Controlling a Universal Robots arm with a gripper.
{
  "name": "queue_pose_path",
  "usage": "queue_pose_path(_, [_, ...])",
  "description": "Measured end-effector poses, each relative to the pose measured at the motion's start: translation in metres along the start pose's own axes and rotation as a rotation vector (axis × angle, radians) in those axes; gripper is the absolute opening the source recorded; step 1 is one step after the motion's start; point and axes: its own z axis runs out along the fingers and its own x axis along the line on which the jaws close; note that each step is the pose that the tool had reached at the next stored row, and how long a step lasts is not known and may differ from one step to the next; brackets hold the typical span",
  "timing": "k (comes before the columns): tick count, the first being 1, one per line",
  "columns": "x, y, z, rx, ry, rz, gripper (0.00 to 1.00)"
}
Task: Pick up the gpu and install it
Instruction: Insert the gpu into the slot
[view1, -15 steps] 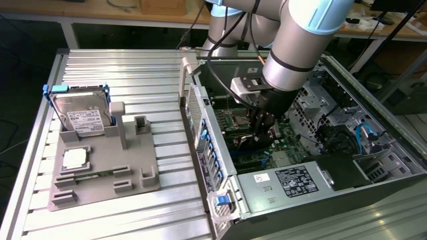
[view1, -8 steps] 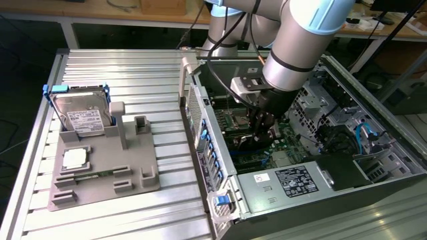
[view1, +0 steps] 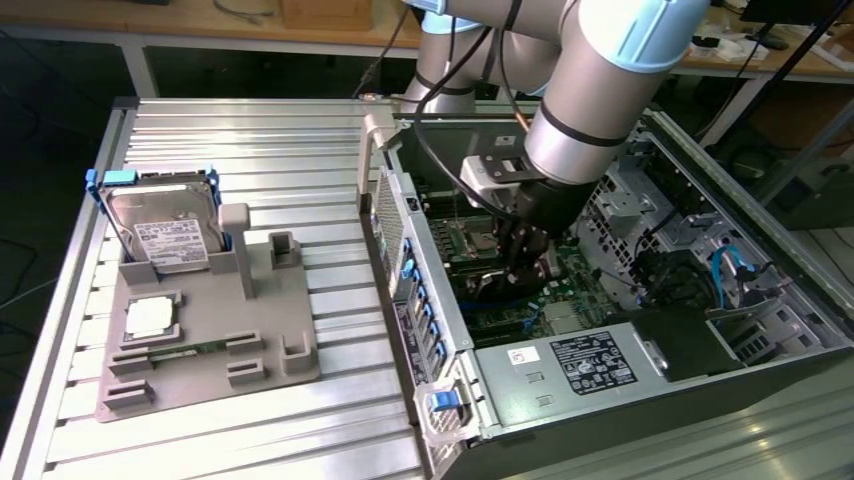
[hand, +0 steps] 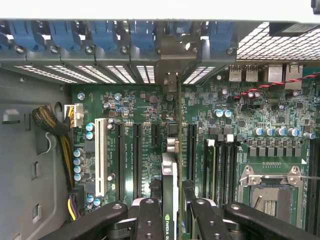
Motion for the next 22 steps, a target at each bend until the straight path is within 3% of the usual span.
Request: queue_pose_path(22, [0.0, 0.0, -0.0011, 0.0, 0.0, 0.0, 0.27])
